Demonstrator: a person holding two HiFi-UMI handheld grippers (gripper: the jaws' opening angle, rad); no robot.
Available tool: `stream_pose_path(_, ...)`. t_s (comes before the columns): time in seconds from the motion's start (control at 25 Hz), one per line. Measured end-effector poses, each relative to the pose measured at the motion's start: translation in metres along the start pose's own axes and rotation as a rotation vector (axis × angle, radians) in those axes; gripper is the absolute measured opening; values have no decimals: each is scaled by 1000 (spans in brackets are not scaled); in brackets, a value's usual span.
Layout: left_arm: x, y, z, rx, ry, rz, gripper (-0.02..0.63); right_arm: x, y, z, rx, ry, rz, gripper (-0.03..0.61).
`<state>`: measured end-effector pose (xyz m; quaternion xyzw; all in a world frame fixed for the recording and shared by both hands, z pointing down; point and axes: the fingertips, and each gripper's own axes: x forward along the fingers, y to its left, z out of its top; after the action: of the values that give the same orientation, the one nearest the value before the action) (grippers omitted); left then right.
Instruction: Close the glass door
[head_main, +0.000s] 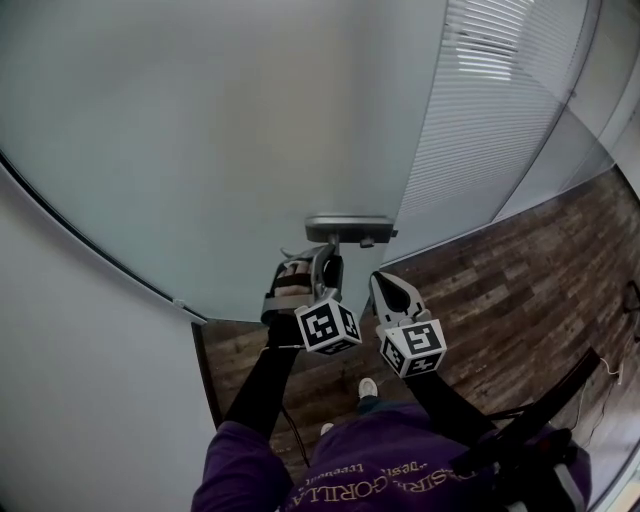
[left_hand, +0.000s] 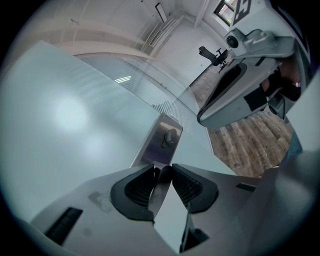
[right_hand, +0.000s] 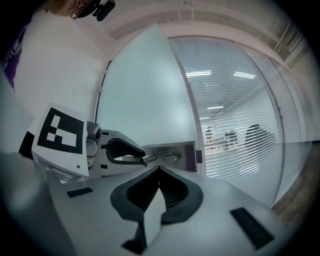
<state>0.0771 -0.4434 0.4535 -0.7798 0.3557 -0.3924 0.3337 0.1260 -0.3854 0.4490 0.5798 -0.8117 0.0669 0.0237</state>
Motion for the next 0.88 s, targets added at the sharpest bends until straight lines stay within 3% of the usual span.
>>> stream_pose_path(0.88,51,29,-6,-82,74,67,114,32,-41,2,-39,2,94,-9)
